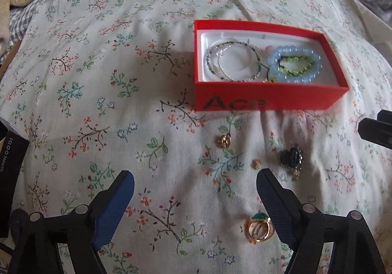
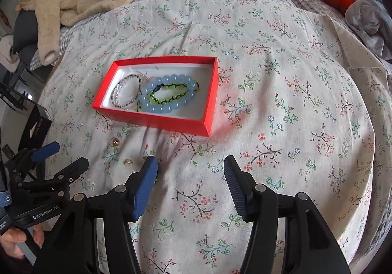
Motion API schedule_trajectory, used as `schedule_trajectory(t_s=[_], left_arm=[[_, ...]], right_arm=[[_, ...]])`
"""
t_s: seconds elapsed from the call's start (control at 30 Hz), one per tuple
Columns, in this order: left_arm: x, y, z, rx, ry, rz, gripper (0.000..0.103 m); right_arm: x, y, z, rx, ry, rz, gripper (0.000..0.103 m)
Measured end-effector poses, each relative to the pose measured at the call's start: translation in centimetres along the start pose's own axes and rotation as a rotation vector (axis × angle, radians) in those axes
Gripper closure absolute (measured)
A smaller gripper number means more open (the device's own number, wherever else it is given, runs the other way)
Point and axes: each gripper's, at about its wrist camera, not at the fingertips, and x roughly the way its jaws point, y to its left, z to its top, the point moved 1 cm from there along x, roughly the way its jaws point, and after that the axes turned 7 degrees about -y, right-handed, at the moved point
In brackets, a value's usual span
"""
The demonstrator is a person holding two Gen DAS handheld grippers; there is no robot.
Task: Organize jewelry
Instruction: 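Move both tools back to the remaining rings and earrings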
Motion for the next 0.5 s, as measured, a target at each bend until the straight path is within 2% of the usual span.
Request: schedule_trajectory(t_s=[0.2,0.5], left_arm=[[-0.5,-1.1,-2.0,0.073,0.0,-0.019,0.017],[0.7,-1.0,-4.8,0.093,0.039,-0.058,0.017]], right_arm=[[0.3,0.3,-2.0,-0.033,0.018,-0.019,0.043],[1.3,0.3,-4.1,-0.083,0.067,-0.058,0.042]])
